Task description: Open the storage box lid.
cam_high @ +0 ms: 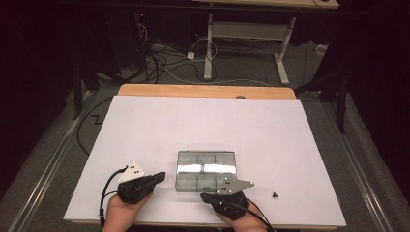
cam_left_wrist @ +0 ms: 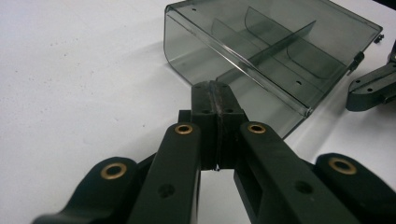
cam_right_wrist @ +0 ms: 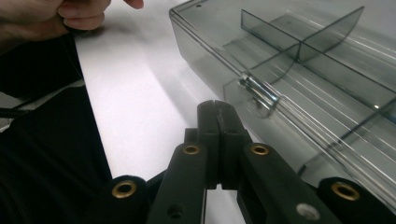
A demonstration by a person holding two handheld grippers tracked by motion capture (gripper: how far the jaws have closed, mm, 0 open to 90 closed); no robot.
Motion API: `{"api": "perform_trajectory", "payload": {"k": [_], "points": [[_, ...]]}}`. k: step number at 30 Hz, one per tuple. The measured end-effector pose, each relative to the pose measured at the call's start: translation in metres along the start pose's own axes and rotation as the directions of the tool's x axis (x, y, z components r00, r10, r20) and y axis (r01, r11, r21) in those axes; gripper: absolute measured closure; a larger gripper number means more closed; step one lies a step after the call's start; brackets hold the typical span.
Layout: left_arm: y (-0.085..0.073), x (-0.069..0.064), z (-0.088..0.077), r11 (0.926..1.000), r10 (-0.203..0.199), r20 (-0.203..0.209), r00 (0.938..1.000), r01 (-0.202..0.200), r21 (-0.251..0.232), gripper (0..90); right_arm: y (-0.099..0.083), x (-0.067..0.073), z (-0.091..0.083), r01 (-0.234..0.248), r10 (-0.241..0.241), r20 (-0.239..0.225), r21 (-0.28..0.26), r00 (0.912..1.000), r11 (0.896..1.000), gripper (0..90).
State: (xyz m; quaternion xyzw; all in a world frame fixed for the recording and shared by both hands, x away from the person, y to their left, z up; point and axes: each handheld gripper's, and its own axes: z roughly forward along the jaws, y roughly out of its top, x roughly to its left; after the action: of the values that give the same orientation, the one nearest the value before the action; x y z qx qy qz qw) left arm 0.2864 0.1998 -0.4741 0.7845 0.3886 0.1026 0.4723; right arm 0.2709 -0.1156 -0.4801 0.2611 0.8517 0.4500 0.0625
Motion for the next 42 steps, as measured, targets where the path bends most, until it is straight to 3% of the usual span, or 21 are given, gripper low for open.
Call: {"api": "perform_trajectory", "payload": {"k": [12, 16, 26, 42], "points": [[0.001, -0.006, 0.006, 0.9994, 0.017, 0.004, 0.9998, -0.017, 0.029, 87.2, -0.002, -0.006, -0.002, -0.026, 0.025, 0.027, 0.033, 0.9993, 0.999, 90.0], [0.001, -0.007, 0.005, 0.9983, 0.047, 0.014, 0.9988, -0.047, 0.034, 87.1, -0.003, -0.007, -0.003, -0.030, 0.029, 0.030, 0.024, 0.9991, 0.999, 90.0], [0.000, -0.008, 0.004, 0.9982, 0.057, 0.018, 0.9982, -0.058, 0.014, 86.8, -0.003, -0.007, -0.004, -0.031, 0.030, 0.038, 0.012, 0.9988, 0.999, 90.0], [0.000, -0.011, 0.006, 0.9958, 0.087, 0.048, 0.9950, -0.088, 0.025, 86.6, -0.003, -0.007, -0.006, -0.031, 0.031, 0.030, -0.009, 0.9990, 0.999, 90.0]]}}
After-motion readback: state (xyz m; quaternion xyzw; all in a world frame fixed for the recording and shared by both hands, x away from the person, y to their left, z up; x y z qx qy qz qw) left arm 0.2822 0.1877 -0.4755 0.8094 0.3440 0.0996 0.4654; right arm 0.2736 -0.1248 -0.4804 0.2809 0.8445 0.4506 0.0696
